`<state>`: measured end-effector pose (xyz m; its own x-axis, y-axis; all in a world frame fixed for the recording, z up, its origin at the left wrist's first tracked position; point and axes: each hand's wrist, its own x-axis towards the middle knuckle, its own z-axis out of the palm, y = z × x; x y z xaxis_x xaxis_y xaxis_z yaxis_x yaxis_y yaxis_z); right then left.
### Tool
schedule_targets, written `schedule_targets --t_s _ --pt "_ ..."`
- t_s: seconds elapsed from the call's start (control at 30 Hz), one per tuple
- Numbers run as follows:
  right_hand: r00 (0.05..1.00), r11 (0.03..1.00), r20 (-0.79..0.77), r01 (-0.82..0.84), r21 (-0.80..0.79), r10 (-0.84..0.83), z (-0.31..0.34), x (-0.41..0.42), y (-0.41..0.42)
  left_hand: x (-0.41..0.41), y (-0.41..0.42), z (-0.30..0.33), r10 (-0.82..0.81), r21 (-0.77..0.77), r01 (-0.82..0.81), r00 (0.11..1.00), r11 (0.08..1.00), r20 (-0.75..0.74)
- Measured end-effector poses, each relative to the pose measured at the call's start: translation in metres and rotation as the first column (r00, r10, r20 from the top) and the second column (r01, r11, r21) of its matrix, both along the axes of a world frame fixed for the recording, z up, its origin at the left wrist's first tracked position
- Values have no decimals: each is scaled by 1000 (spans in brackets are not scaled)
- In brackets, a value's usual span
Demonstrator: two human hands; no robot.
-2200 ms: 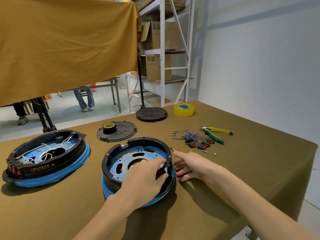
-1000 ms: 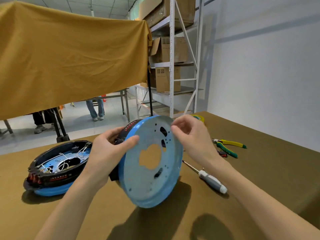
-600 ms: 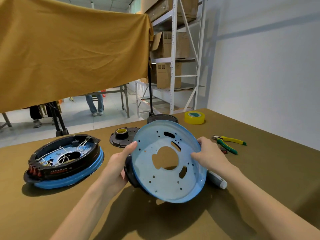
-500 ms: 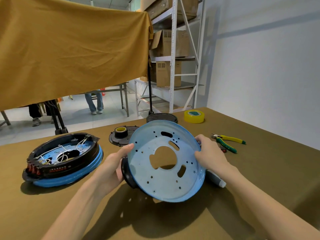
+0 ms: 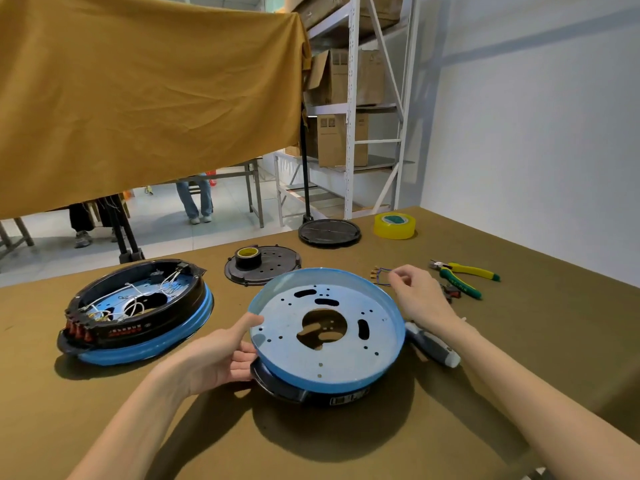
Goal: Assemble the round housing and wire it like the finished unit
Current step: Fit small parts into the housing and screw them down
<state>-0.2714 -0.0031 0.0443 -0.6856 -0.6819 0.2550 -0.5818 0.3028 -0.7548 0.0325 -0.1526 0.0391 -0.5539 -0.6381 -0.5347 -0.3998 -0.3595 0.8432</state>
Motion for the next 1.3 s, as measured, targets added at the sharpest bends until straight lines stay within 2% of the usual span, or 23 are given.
schedule_targets --t_s 0.1,0.2,0.3,0.37,0.67,0.8,0.87,0.93,0.97,1.03,1.17,1.3 --pt "982 983 -106 165 86 -156 -11 -23 26 -5 0 -5 86 8 -86 996 996 -28" --pt "931 894 -255 334 298 -262 -20 -38 46 -15 5 -10 152 55 -149 987 987 -50" --pt "910 763 -325 399 509 -259 -26 -43 57 -24 10 -14 202 97 -194 977 976 -72" --pt "911 737 -332 398 546 -246 -29 -44 61 -27 12 -14 222 116 -211 971 971 -87" --pt "869 808 -449 411 421 -208 -34 -48 54 -28 16 -15 218 143 -199 968 970 -127" --pt "848 839 -478 421 346 -228 -31 -42 52 -24 14 -13 141 123 -127 983 984 -115" --pt "897 916 -389 318 243 -208 -28 -36 50 -20 13 -10 54 141 -39 993 989 -106" --pt "965 988 -235 136 68 -116 -21 -23 45 -17 13 -6 -89 188 104 992 977 -88" --pt "976 998 -207 61 1 -59 -16 -16 40 -16 14 -4 -162 218 175 984 960 -78" --pt "969 997 -243 17 -74 -35 -7 -2 32 -14 13 -2 -253 260 263 965 929 -70" --pt "916 979 -374 75 -190 -143 3 7 25 -11 9 -3 -260 271 271 962 924 -79" --pt "953 972 -299 -32 -232 -40 12 25 21 -16 14 -6 -288 174 290 957 941 -37"
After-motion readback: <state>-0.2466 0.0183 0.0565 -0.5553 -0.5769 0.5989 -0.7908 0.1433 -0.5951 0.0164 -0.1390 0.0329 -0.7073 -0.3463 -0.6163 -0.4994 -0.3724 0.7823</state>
